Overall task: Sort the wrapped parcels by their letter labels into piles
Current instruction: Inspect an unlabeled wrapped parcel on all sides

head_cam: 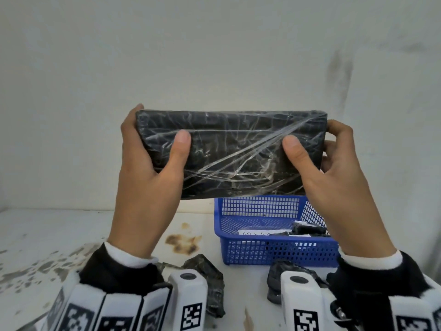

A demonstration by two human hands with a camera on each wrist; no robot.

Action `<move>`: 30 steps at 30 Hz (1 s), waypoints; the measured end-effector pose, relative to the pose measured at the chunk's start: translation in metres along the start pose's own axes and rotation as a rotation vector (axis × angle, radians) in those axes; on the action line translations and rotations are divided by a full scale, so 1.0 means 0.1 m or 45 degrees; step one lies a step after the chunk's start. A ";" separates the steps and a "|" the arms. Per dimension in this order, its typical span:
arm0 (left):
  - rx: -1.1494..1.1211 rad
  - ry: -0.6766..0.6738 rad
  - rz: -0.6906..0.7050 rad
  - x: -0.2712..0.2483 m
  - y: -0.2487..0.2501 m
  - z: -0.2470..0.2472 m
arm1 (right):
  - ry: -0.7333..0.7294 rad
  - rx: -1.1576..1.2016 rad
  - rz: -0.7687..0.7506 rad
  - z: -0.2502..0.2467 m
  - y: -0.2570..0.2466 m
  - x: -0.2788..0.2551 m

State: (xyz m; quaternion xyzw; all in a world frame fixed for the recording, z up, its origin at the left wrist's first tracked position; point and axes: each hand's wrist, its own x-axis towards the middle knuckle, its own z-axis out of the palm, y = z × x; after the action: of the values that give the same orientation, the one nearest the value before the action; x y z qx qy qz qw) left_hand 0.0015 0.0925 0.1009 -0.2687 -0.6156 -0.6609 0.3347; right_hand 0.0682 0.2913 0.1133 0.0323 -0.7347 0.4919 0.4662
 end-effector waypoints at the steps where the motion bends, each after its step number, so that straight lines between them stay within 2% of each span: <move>1: -0.015 0.002 -0.005 0.00 0.01 0.00 | 0.002 0.033 0.011 0.00 0.01 0.00; 5: -0.080 0.017 -0.047 0.01 0.03 0.00 | 0.029 0.139 0.035 -0.01 0.00 0.00; 10: -0.120 0.055 -0.131 0.04 0.03 -0.02 | 0.069 0.134 0.083 0.00 0.00 -0.01; 15: -0.121 0.061 -0.131 0.01 0.06 0.01 | 0.118 0.121 0.068 0.04 -0.01 -0.02; 22: -0.056 -0.017 -0.117 -0.05 0.09 0.07 | 0.152 -0.127 -0.049 0.06 -0.07 -0.08; 30: 0.122 0.009 -0.092 -0.10 0.06 0.13 | 0.096 -0.196 -0.022 0.09 -0.10 -0.12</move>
State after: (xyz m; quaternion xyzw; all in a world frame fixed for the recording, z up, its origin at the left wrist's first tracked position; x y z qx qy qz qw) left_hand 0.0117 0.1065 0.0986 -0.2278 -0.6547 -0.6432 0.3254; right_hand 0.0744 0.2747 0.1112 -0.0157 -0.7520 0.4307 0.4987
